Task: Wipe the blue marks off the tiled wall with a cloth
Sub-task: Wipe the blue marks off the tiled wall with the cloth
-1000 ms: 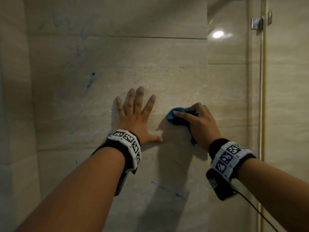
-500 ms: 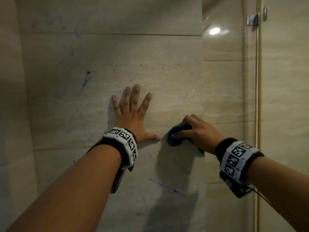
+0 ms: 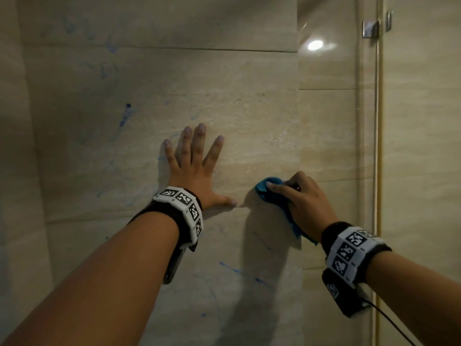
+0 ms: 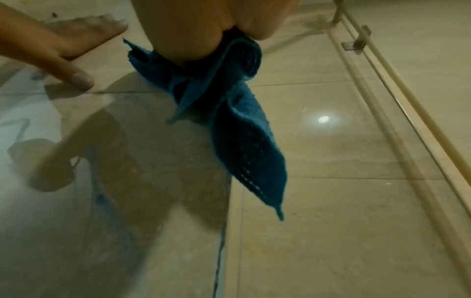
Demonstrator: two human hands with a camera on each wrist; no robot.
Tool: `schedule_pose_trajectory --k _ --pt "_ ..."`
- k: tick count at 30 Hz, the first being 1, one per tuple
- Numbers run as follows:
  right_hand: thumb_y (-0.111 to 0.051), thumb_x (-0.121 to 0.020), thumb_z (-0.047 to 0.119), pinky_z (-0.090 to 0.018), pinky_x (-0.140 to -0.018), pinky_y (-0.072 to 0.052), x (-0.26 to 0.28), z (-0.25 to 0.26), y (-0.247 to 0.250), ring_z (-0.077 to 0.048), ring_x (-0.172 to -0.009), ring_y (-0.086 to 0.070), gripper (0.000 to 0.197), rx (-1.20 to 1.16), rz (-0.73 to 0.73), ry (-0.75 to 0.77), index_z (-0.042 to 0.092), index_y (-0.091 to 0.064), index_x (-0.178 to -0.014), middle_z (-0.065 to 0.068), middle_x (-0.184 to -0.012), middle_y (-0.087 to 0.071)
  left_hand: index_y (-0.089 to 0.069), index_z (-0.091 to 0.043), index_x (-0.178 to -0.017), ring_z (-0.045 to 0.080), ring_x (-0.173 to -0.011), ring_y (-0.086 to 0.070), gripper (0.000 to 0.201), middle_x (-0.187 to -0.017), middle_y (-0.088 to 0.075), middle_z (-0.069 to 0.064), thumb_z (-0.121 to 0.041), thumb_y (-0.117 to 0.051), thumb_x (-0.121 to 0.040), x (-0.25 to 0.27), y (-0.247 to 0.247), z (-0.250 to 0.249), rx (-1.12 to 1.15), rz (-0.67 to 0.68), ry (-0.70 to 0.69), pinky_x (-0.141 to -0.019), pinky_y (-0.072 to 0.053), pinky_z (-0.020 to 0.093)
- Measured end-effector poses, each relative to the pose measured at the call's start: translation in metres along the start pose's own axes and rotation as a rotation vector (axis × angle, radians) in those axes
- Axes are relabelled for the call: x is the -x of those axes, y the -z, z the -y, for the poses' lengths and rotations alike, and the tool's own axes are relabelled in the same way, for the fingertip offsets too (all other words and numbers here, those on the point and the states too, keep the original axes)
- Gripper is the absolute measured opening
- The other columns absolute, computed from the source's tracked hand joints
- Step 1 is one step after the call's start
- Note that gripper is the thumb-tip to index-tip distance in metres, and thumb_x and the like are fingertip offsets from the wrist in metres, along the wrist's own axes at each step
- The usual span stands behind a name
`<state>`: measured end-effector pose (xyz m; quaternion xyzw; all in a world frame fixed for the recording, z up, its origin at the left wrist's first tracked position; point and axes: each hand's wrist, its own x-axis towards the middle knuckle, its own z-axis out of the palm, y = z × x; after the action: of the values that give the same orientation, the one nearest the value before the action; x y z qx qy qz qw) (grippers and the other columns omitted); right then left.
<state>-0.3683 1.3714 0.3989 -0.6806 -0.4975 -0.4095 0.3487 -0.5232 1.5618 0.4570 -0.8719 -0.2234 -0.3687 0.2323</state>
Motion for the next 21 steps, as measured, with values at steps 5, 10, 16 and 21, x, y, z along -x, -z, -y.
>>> schedule_pose_trajectory --k 5,10,16,21 --pt "-0.067 -0.081 -0.006 -0.032 -0.054 -0.043 -0.009 0.000 0.004 -0.031 -0.073 -0.051 0.040 0.145 -0.044 0.128 0.017 -0.067 -0.114 -0.014 -0.091 -0.051 0.046 -0.029 -0.133 0.036 -0.134 0.039 0.139 -0.142 0.050 0.009 -0.095 -0.045 -0.050 0.000 0.001 0.000 0.008 0.006 0.005 -0.107 0.017 0.065" --pt "-0.061 -0.086 -0.003 -0.028 -0.065 -0.032 -0.030 0.014 -0.004 -0.027 -0.078 -0.047 0.039 0.112 -0.181 0.027 0.015 -0.066 -0.120 -0.014 -0.096 -0.050 0.045 -0.030 -0.133 0.035 -0.133 0.040 0.140 -0.140 0.052 0.008 -0.095 -0.047 -0.050 0.000 0.000 0.000 0.022 -0.003 0.004 -0.105 0.020 0.064" --pt "-0.072 -0.079 0.003 -0.028 -0.063 -0.033 0.003 0.017 -0.019 -0.030 -0.076 -0.051 0.048 0.156 -0.014 0.133 0.022 -0.064 -0.122 -0.014 -0.092 -0.053 0.048 -0.029 -0.131 0.036 -0.132 0.042 0.138 -0.135 0.057 0.007 -0.093 -0.048 -0.054 0.000 0.002 -0.001 0.013 0.006 0.006 -0.099 0.027 0.062" --pt "-0.079 -0.071 0.000 -0.031 -0.050 -0.039 0.001 0.017 -0.017 -0.032 -0.068 -0.052 0.056 0.237 -0.014 0.183 0.021 -0.066 -0.121 -0.014 -0.088 -0.052 0.048 -0.031 -0.130 0.033 -0.131 0.043 0.136 -0.139 0.053 0.006 -0.090 -0.051 -0.058 0.002 0.009 0.000 0.004 0.052 -0.007 -0.098 0.029 0.060"
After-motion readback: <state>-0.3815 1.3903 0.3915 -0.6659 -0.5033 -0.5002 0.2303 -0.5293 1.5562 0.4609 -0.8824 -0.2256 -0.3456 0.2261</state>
